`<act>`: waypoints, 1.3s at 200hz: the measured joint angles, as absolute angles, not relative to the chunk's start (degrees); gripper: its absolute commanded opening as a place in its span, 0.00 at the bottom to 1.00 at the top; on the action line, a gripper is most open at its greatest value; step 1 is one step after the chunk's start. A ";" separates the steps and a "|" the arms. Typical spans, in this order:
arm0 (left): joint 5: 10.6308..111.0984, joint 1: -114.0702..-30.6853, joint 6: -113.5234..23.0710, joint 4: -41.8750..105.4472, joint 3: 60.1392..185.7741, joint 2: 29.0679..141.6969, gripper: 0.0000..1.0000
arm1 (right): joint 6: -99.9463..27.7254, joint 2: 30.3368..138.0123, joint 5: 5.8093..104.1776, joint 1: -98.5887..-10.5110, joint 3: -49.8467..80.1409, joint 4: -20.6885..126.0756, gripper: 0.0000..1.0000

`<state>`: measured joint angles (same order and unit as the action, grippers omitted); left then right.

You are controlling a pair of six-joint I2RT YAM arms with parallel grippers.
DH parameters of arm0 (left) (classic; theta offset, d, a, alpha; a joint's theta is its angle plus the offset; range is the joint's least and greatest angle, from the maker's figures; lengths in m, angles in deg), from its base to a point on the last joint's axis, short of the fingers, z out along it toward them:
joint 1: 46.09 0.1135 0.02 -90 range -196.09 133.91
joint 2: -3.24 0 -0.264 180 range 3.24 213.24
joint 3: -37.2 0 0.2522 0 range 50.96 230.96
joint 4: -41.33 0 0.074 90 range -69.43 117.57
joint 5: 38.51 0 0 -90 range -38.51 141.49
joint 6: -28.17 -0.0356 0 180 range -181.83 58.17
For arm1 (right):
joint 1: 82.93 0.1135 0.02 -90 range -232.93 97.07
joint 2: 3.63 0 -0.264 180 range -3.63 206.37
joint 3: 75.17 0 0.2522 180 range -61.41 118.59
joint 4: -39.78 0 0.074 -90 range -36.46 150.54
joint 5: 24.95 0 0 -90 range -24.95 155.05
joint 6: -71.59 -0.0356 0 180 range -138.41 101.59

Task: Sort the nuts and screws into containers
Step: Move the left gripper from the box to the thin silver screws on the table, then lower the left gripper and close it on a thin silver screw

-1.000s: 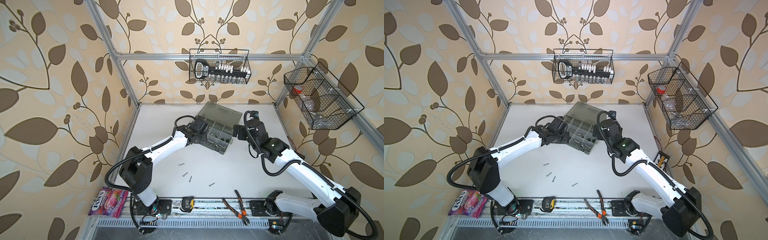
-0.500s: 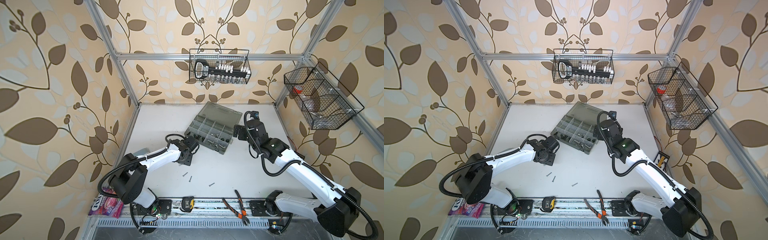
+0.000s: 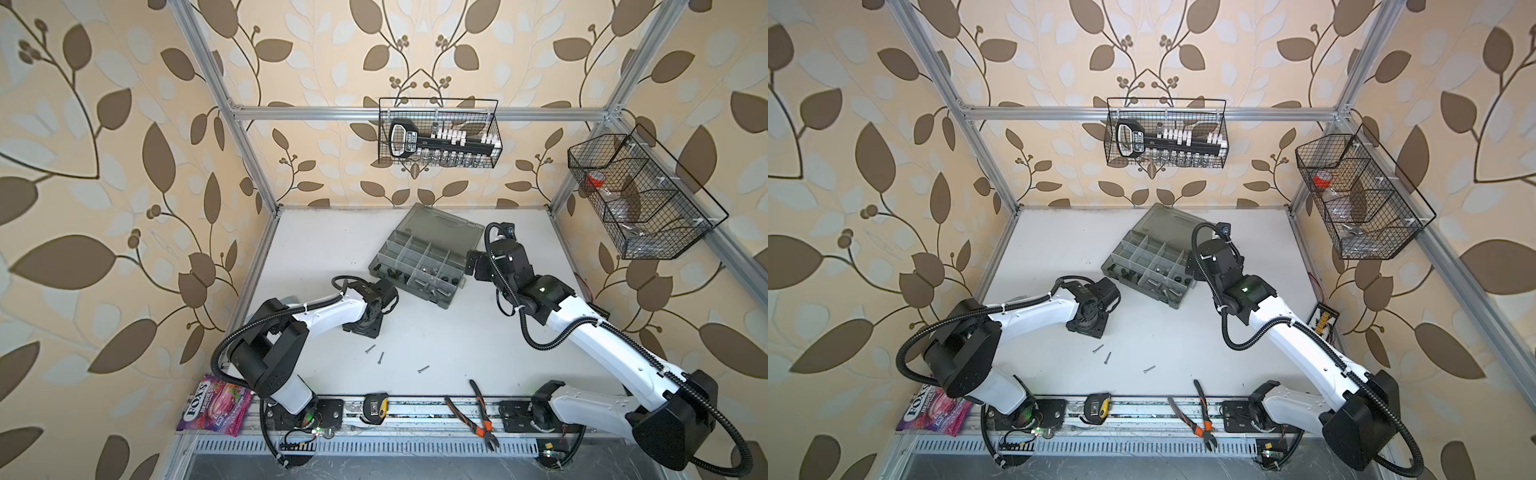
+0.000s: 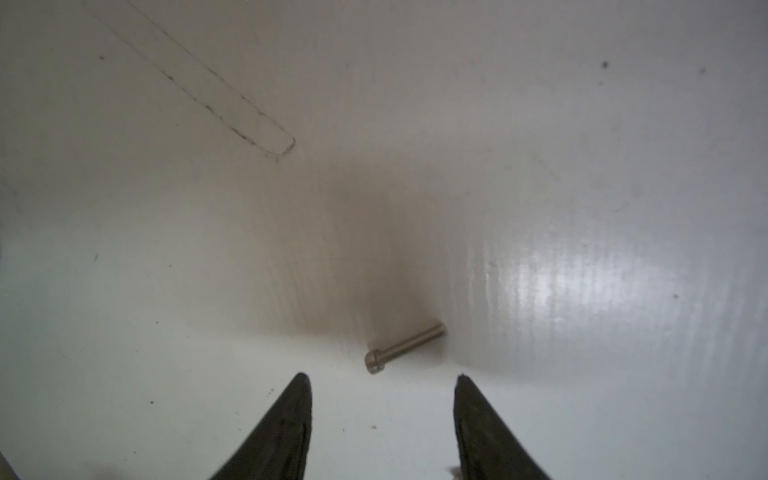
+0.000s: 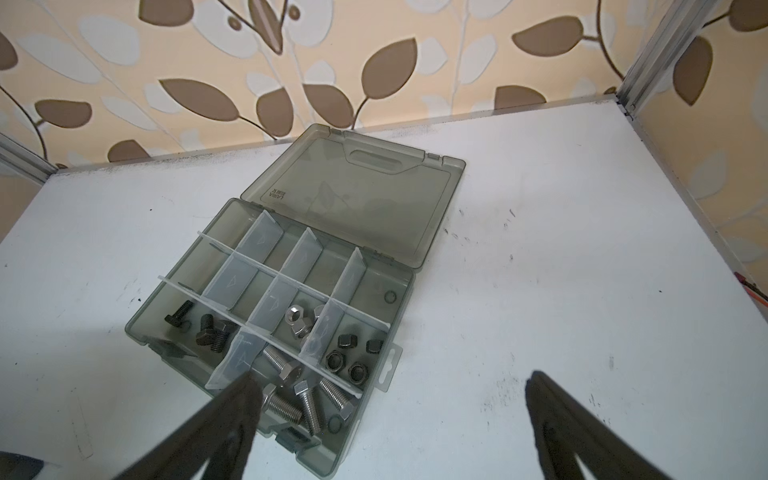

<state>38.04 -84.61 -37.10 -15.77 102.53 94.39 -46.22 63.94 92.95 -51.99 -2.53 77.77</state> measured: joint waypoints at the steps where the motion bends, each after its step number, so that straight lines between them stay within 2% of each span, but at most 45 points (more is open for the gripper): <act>1: 38.04 -84.61 -37.10 -15.81 102.53 94.46 0.54 | -46.22 63.94 92.95 -51.99 -2.53 77.77 1.00; 33: 38.06 -84.61 -36.97 -16.16 103.16 96.56 0.54 | -45.98 64.01 92.95 -51.99 -2.53 77.77 1.00; 100: 40.73 -82.62 -36.14 -17.23 105.61 99.09 0.43 | -45.55 64.32 92.99 -51.99 -2.53 77.77 1.00; 149: 43.46 -80.57 -36.10 -16.77 105.61 99.09 0.40 | -45.35 64.84 93.19 -51.99 -2.42 77.77 1.00; 181: 45.01 -79.87 -35.99 -16.60 105.74 99.29 0.35 | -45.35 65.45 93.16 -51.99 -2.40 77.79 1.00; 224: 47.46 -78.93 -35.46 -15.96 105.76 99.42 0.21 | -45.35 65.50 93.19 -51.99 -2.38 77.82 1.00; 260: 48.36 -78.62 -34.78 -15.68 105.76 99.51 0.19 | -45.35 65.52 93.21 -51.99 -2.36 77.86 0.99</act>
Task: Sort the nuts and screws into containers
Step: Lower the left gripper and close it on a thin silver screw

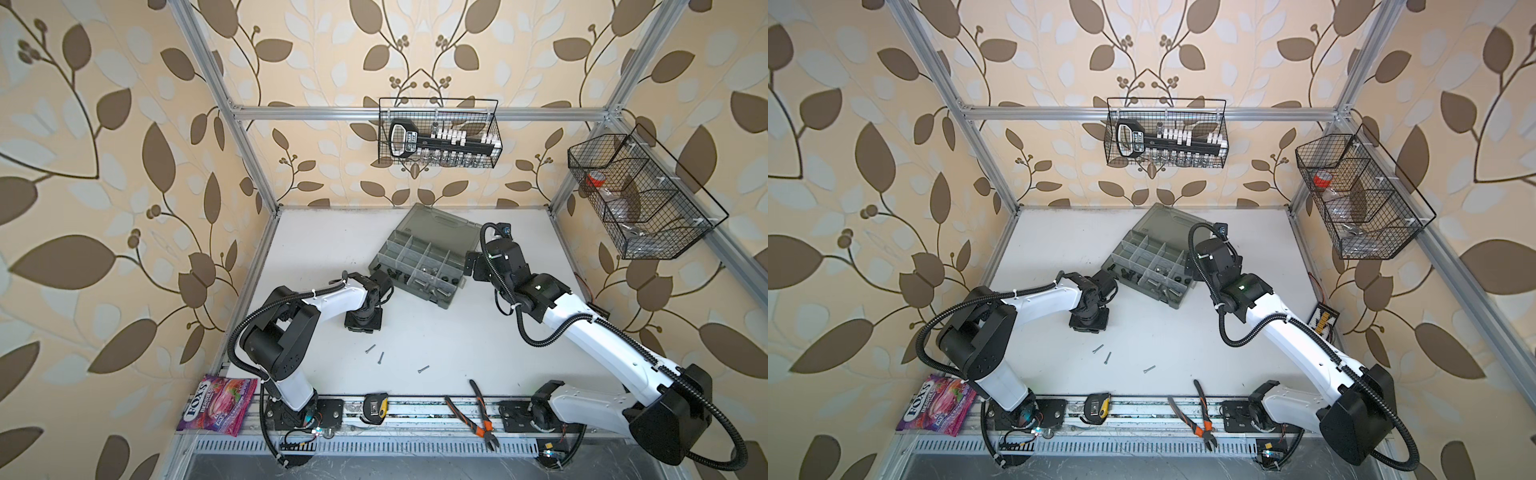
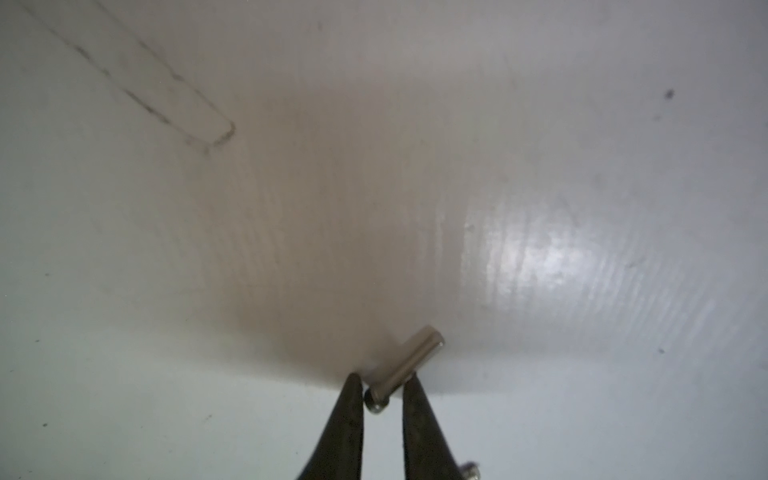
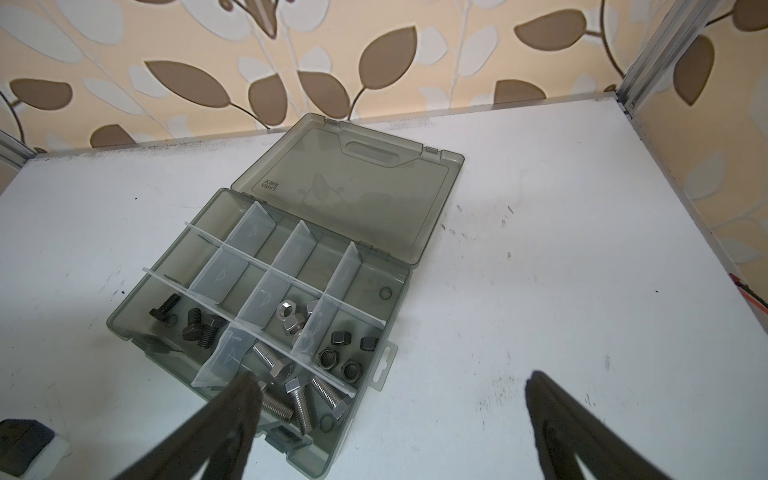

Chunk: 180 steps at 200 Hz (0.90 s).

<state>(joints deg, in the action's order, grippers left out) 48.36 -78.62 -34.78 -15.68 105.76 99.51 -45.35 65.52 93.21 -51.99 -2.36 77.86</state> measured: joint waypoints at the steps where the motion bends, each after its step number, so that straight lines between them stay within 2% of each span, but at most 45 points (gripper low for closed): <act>1: 48.38 -78.62 -34.76 -15.70 105.74 99.51 0.19 | -45.35 65.52 93.19 -51.99 -2.36 77.88 1.00; 60: 48.14 -78.25 -34.70 -17.08 106.79 100.45 0.27 | -45.37 65.52 93.21 -51.99 -2.36 78.01 1.00; 180: 48.53 -78.25 -36.90 -20.33 111.01 104.16 0.20 | -45.39 65.52 93.21 -51.99 -2.36 78.06 1.00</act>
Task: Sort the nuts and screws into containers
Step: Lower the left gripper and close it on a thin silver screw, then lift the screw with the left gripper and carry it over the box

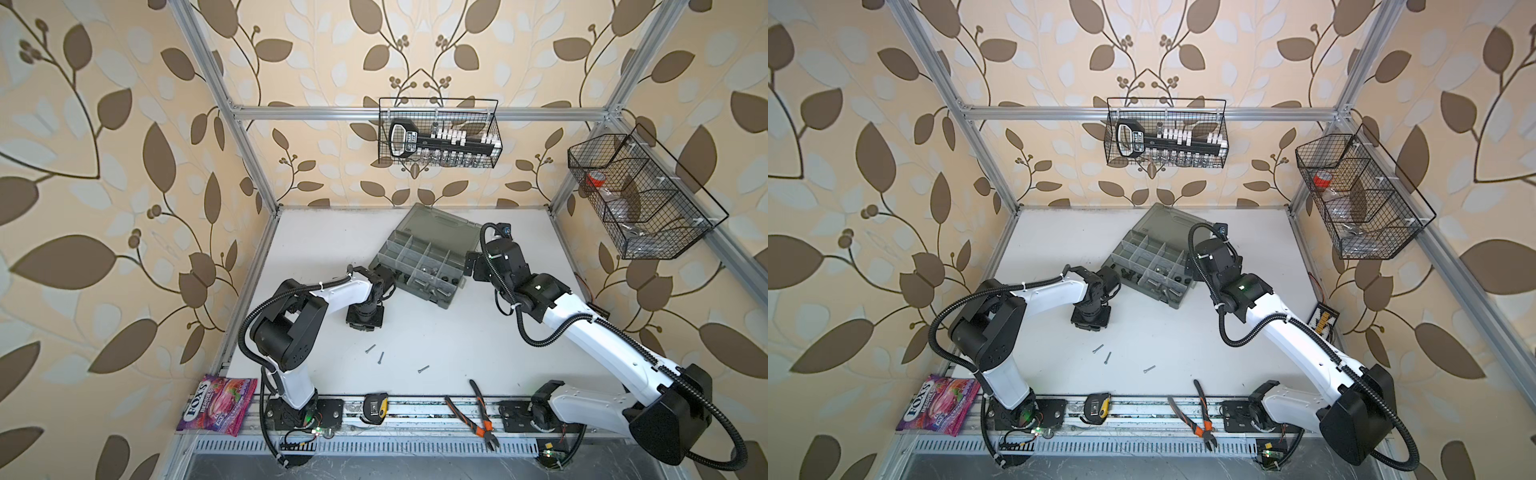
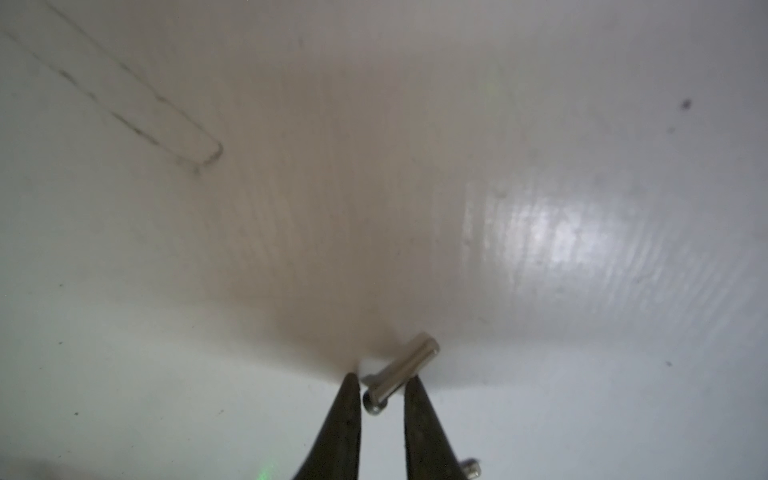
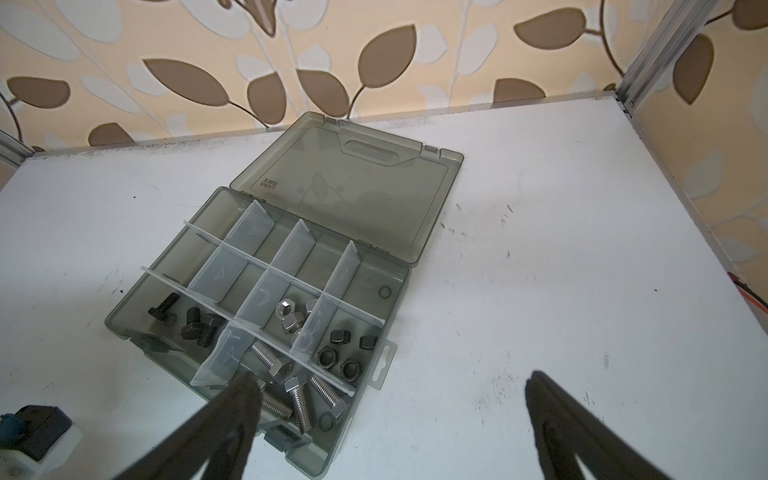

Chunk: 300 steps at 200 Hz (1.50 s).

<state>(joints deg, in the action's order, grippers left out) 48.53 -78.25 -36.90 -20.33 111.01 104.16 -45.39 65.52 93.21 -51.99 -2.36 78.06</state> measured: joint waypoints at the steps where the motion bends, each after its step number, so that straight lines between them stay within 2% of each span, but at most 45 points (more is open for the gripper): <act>1: 48.53 -78.25 -36.90 -20.33 111.03 104.19 0.20 | -45.39 65.52 93.21 -51.99 -2.36 78.06 1.00; 72: 48.62 -78.25 -37.82 -20.97 112.87 105.76 0.18 | -45.44 65.52 93.21 -51.99 -2.36 78.10 1.00; 138: 49.62 -78.25 -38.00 -21.40 113.78 106.55 0.00 | -45.63 65.52 93.16 -51.99 -2.36 78.12 1.00; 300: 49.62 -78.25 -37.43 -18.83 112.01 104.51 0.00 | -45.87 65.12 93.14 -51.99 -2.36 78.10 1.00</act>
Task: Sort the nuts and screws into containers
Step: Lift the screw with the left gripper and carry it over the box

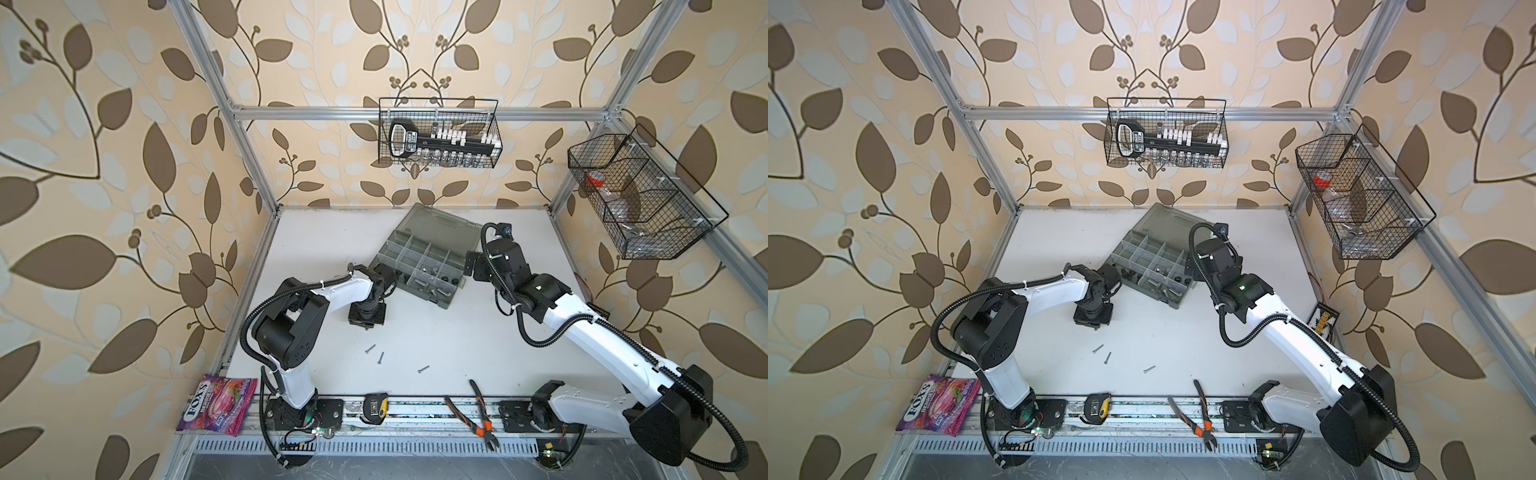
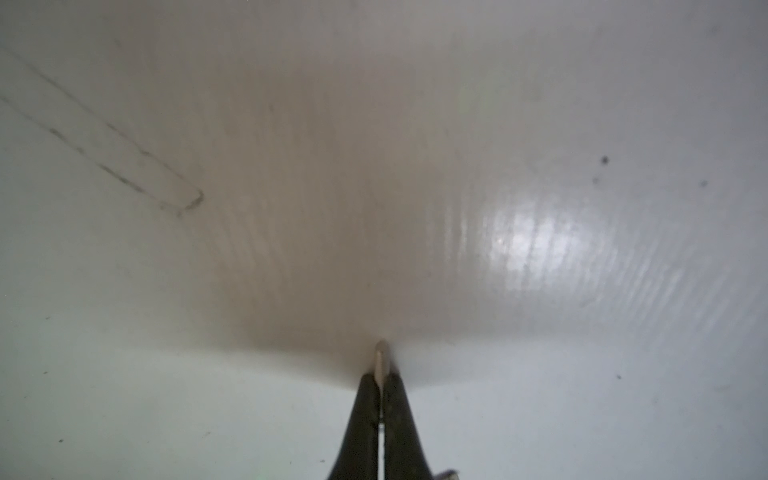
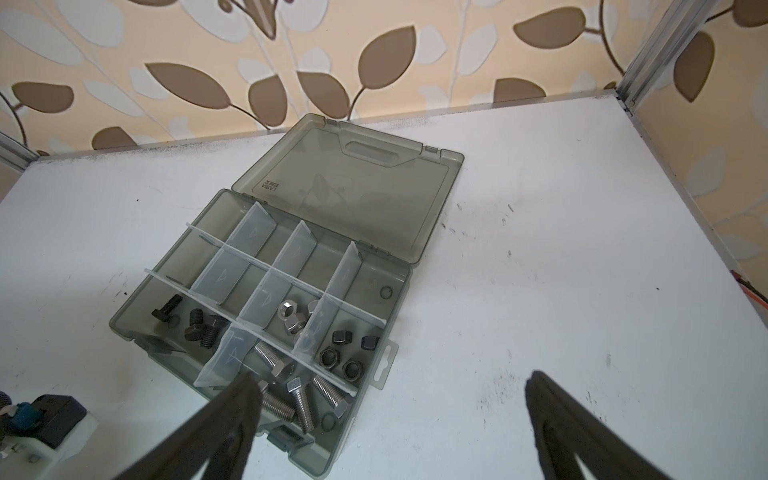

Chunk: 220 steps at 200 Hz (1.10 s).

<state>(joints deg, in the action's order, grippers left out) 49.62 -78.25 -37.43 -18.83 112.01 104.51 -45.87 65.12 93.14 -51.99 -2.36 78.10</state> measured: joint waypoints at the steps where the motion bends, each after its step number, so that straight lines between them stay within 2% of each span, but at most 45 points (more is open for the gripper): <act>1: 49.65 -78.25 -37.43 -18.80 112.01 104.51 0.00 | -45.87 65.10 93.14 -51.99 -2.36 78.10 1.00; 136: 50.08 -78.36 -37.41 -15.44 120.04 100.40 0.00 | -45.87 64.53 93.14 -51.99 -2.36 77.97 1.00; 175: 50.87 -78.36 -37.65 -14.17 131.12 104.10 0.00 | -46.22 64.53 93.14 -51.99 -2.36 77.95 0.99; 220: 51.59 -78.36 -38.78 -12.92 145.32 113.80 0.00 | -46.70 63.77 93.14 -51.99 -2.38 77.95 1.00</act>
